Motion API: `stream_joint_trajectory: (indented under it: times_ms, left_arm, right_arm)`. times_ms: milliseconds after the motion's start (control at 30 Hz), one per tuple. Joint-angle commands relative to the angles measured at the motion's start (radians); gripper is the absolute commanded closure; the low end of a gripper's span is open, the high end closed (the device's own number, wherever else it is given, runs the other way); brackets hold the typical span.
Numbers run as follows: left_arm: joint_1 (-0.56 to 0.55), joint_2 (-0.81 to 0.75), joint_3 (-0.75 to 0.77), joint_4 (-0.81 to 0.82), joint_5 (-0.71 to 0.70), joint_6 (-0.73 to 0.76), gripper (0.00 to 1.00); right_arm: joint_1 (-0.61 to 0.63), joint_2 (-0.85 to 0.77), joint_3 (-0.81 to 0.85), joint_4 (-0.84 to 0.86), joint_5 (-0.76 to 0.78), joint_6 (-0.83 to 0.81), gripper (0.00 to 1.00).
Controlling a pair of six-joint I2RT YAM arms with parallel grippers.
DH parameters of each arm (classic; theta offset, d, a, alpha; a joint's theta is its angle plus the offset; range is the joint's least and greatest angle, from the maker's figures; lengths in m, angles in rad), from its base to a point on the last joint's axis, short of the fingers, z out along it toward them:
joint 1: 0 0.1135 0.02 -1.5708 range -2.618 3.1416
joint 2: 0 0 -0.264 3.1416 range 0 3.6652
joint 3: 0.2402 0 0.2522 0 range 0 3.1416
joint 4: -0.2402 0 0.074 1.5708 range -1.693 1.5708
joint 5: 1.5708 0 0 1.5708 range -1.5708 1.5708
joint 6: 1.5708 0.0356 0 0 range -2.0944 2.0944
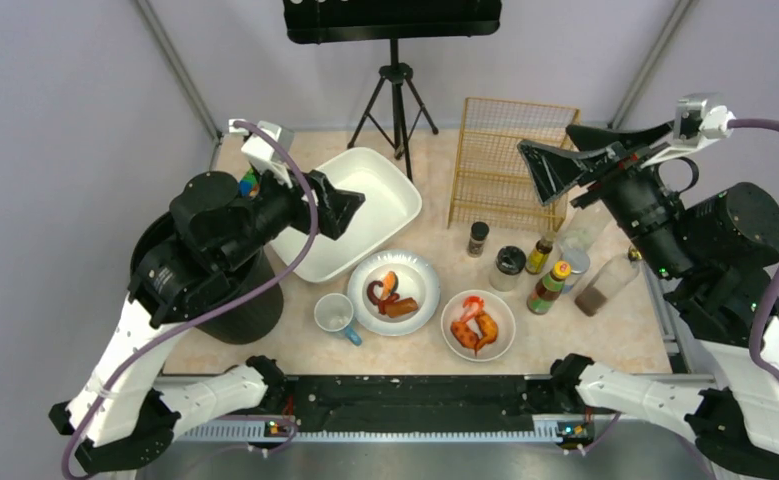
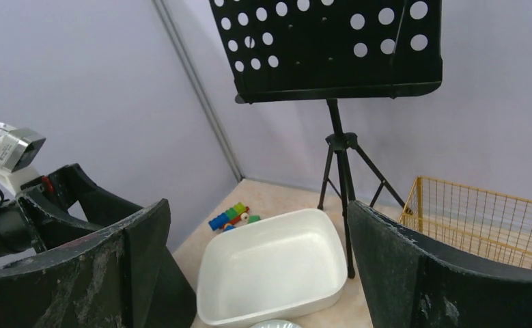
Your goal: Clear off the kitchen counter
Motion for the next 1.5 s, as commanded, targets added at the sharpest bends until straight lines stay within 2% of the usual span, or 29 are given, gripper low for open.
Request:
stream_joint_trajectory:
  times_ms: [0, 100, 233, 433, 633, 700, 867, 967, 1167, 1267, 1467]
  left_arm:
    - [-0.001, -0.001, -0.013, 0.045, 0.058, 0.017, 0.01]
    - [-0.001, -0.011, -0.019, 0.041, 0.118, 0.02, 0.01]
    - [-0.001, -0.028, -0.019, -0.015, 0.087, 0.04, 0.01]
    - [-0.001, -0.048, -0.037, -0.06, 0.101, 0.046, 0.01]
    - [-0.001, -0.055, -0.105, -0.076, 0.136, 0.006, 0.01]
    - [-0.001, -0.068, -0.144, -0.072, 0.14, -0.002, 0.01]
    - [-0.001, -0.11, -0.244, -0.033, 0.204, -0.038, 0.01]
    - [-0.001, -0.137, -0.309, 0.006, 0.255, -0.071, 0.01]
    - [-0.001, -0.161, -0.392, 0.035, 0.321, -0.099, 0.01]
    - [-0.001, -0.172, -0.418, 0.037, 0.332, -0.1, 0.01]
    - [-0.001, -0.186, -0.464, 0.069, 0.379, -0.105, 0.01]
  right_arm:
    - [0.004, 0.009, -0.03, 0.032, -0.011, -0.007, 0.01]
    - [0.005, 0.025, -0.032, 0.016, -0.016, -0.043, 0.01]
    - [0.004, 0.046, 0.0, -0.021, -0.006, -0.096, 0.01]
    - [0.005, 0.135, 0.133, -0.204, 0.174, -0.136, 0.01]
    - [-0.001, 0.241, 0.223, -0.397, 0.368, -0.091, 0.02]
    - [-0.046, 0.25, 0.223, -0.447, 0.388, -0.059, 0.02]
    - [-0.39, 0.211, 0.108, -0.507, 0.157, 0.047, 0.04]
    - [-0.514, 0.189, 0.004, -0.517, 0.112, 0.106, 0.04]
    - [-0.549, 0.076, -0.213, -0.506, 0.29, 0.179, 0.07]
    - [-0.549, 0.023, -0.23, -0.529, 0.353, 0.176, 0.07]
    - [-0.55, 0.015, -0.208, -0.613, 0.451, 0.211, 0.07]
